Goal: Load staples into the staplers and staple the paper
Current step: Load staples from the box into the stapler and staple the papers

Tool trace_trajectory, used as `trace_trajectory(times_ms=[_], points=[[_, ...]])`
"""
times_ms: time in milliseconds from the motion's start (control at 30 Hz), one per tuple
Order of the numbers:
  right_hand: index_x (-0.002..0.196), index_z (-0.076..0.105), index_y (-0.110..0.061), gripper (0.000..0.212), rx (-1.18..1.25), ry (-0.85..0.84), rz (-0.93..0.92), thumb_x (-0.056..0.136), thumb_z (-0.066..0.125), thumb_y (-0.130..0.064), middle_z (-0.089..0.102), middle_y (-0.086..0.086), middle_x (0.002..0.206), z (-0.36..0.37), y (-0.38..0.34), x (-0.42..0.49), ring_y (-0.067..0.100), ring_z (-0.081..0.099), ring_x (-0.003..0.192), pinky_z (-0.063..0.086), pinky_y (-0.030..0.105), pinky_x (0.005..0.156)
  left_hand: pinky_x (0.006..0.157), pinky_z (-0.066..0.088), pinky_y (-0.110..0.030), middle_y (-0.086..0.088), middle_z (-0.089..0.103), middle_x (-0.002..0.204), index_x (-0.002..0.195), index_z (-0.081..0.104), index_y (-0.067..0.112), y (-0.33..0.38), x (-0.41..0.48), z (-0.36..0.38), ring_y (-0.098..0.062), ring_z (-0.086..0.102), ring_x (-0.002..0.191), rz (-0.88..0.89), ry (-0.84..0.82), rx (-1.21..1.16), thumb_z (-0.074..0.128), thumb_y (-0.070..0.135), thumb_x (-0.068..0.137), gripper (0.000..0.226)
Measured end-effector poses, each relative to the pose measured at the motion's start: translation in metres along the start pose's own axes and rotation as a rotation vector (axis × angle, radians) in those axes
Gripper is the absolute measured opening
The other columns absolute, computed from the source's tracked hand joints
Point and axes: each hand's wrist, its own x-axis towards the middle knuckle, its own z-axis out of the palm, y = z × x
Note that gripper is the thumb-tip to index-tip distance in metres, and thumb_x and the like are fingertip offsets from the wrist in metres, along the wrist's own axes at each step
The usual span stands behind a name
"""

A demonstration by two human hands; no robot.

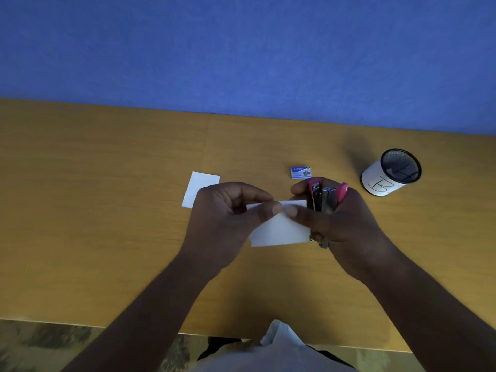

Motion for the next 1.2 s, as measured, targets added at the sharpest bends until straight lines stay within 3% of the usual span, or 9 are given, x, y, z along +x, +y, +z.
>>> trace_trajectory(times_ms=[67, 167, 300, 467, 667, 800, 933, 1100, 1200], points=[[0.084, 0.074, -0.026, 0.019, -0.012, 0.017, -0.011, 0.069, 0.086, -0.030, 0.059, -0.007, 0.057, 0.001, -0.002, -0.001, 0.008, 0.044, 0.044, 0.035, 0.022, 0.040, 0.055, 0.050, -0.038, -0.014, 0.073, 0.072, 0.082, 0.077, 0.020, 0.003, -0.002, 0.001, -0.041, 0.061, 0.064, 0.021, 0.005, 0.007, 0.087, 0.025, 0.066, 0.019], [0.082, 0.074, -0.024, 0.018, -0.058, 0.060, -0.045, 0.068, 0.080, -0.034, 0.055, -0.003, 0.056, 0.002, -0.006, -0.002, 0.008, 0.042, 0.042, 0.034, 0.021, 0.039, 0.055, 0.049, -0.042, -0.018, 0.072, 0.073, 0.085, 0.076, 0.022, 0.005, -0.004, 0.002, -0.045, 0.060, 0.065, 0.040, 0.012, -0.001, 0.085, 0.027, 0.066, 0.022], [0.078, 0.073, -0.016, 0.014, -0.102, 0.044, -0.096, 0.078, 0.076, -0.030, 0.054, -0.008, 0.051, 0.004, -0.012, -0.006, 0.008, 0.040, 0.041, 0.033, 0.019, 0.039, 0.058, 0.046, -0.027, -0.011, 0.072, 0.072, 0.082, 0.078, 0.026, 0.005, -0.005, 0.003, -0.026, 0.059, 0.059, 0.072, 0.024, 0.022, 0.080, 0.028, 0.073, 0.009], [0.068, 0.070, -0.017, 0.016, -0.096, 0.047, -0.103, 0.079, 0.073, -0.028, 0.042, 0.005, 0.049, 0.003, -0.015, -0.010, 0.020, 0.031, 0.046, 0.027, 0.022, 0.039, 0.065, 0.050, -0.015, 0.008, 0.077, 0.079, 0.085, 0.079, 0.026, 0.004, -0.007, 0.004, -0.003, 0.068, 0.074, 0.094, -0.015, 0.045, 0.073, 0.024, 0.082, 0.007], [0.071, 0.069, -0.009, 0.018, -0.090, 0.004, -0.175, 0.082, 0.072, -0.024, 0.048, 0.003, 0.050, 0.003, -0.017, -0.014, 0.018, 0.037, 0.044, 0.030, 0.021, 0.042, 0.066, 0.052, -0.035, -0.014, 0.076, 0.079, 0.083, 0.079, 0.014, 0.008, -0.012, 0.006, -0.030, 0.069, 0.074, 0.013, -0.076, -0.068, 0.076, 0.027, 0.079, 0.013], [0.074, 0.070, -0.006, 0.015, -0.108, -0.048, -0.228, 0.081, 0.074, -0.018, 0.060, -0.008, 0.053, 0.003, -0.019, -0.016, 0.001, 0.048, 0.044, 0.038, 0.013, 0.045, 0.063, 0.052, -0.054, -0.025, 0.071, 0.077, 0.077, 0.076, 0.007, 0.012, -0.010, 0.006, -0.050, 0.062, 0.079, 0.064, -0.042, -0.068, 0.084, 0.022, 0.071, 0.018], [0.076, 0.071, -0.003, 0.024, -0.102, -0.020, -0.190, 0.082, 0.074, -0.025, 0.048, 0.008, 0.051, 0.001, -0.018, -0.017, 0.020, 0.036, 0.045, 0.030, 0.022, 0.042, 0.063, 0.053, -0.040, -0.017, 0.069, 0.074, 0.075, 0.075, 0.013, 0.017, -0.008, 0.006, -0.031, 0.065, 0.070, 0.051, -0.056, -0.082, 0.087, 0.018, 0.065, 0.017], [0.070, 0.070, -0.012, 0.015, -0.090, -0.017, -0.228, 0.081, 0.073, -0.022, 0.054, -0.003, 0.052, 0.000, -0.022, -0.017, 0.011, 0.042, 0.044, 0.034, 0.018, 0.043, 0.064, 0.051, -0.025, -0.010, 0.072, 0.072, 0.079, 0.079, 0.019, 0.017, -0.008, 0.005, -0.016, 0.064, 0.070, 0.040, -0.076, -0.107, 0.080, 0.024, 0.076, 0.006], [0.071, 0.070, -0.012, 0.011, -0.112, -0.065, -0.284, 0.081, 0.074, -0.015, 0.062, -0.010, 0.055, -0.001, -0.025, -0.015, 0.000, 0.051, 0.046, 0.038, 0.010, 0.046, 0.071, 0.051, -0.031, -0.016, 0.074, 0.078, 0.083, 0.080, 0.019, 0.016, -0.011, 0.007, -0.034, 0.066, 0.077, 0.067, -0.086, -0.096, 0.076, 0.025, 0.082, 0.007]])
